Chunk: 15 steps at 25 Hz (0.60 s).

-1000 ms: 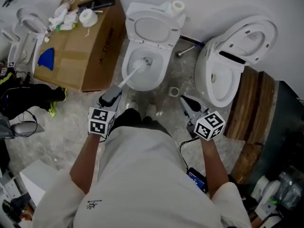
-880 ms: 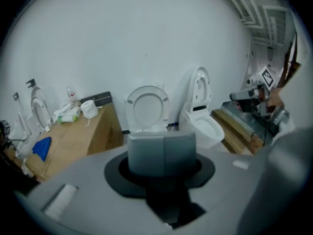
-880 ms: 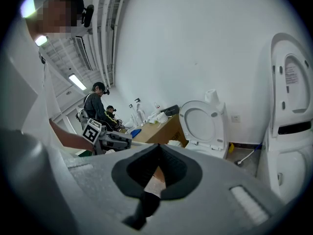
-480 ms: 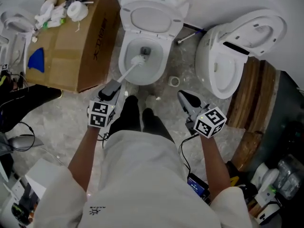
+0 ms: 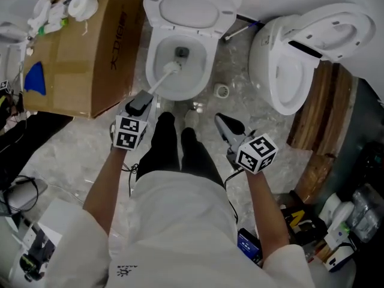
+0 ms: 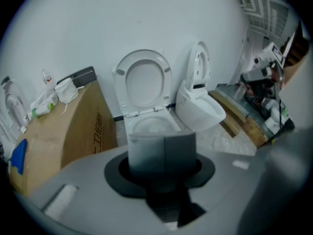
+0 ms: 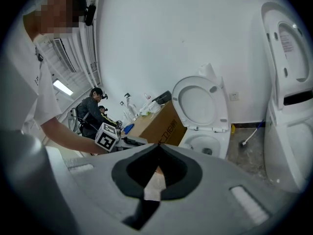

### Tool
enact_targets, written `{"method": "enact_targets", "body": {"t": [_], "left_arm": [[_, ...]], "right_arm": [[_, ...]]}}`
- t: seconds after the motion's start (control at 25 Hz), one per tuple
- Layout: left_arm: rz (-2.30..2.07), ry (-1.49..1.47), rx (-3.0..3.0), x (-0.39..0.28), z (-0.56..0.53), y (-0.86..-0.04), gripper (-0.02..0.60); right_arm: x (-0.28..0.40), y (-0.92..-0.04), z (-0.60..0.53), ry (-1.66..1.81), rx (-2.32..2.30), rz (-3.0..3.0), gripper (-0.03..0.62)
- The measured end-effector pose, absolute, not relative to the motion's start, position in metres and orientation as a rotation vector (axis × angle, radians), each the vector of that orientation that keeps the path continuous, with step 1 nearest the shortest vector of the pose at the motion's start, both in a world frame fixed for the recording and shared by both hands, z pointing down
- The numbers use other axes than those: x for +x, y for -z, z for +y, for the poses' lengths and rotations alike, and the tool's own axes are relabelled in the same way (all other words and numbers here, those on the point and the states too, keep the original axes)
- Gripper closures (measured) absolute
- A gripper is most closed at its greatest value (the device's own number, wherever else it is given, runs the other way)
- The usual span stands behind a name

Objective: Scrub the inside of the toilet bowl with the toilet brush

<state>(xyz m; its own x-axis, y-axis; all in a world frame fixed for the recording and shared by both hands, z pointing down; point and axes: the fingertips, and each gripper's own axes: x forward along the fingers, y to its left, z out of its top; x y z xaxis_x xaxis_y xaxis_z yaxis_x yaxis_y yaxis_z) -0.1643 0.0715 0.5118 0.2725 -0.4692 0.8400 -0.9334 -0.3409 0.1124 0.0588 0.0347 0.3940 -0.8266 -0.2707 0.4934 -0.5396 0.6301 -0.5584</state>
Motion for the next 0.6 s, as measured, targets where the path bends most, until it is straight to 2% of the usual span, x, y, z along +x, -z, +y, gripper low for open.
{"method": "enact_targets", "body": {"t": [0.6], "left_arm": [[-1.143, -1.055, 1.757, -0.187, 0.057, -0.624, 0.428]], "right_arm": [[0.057, -0.449, 0.013, -1.155, 0.764, -2.43, 0.594]]}}
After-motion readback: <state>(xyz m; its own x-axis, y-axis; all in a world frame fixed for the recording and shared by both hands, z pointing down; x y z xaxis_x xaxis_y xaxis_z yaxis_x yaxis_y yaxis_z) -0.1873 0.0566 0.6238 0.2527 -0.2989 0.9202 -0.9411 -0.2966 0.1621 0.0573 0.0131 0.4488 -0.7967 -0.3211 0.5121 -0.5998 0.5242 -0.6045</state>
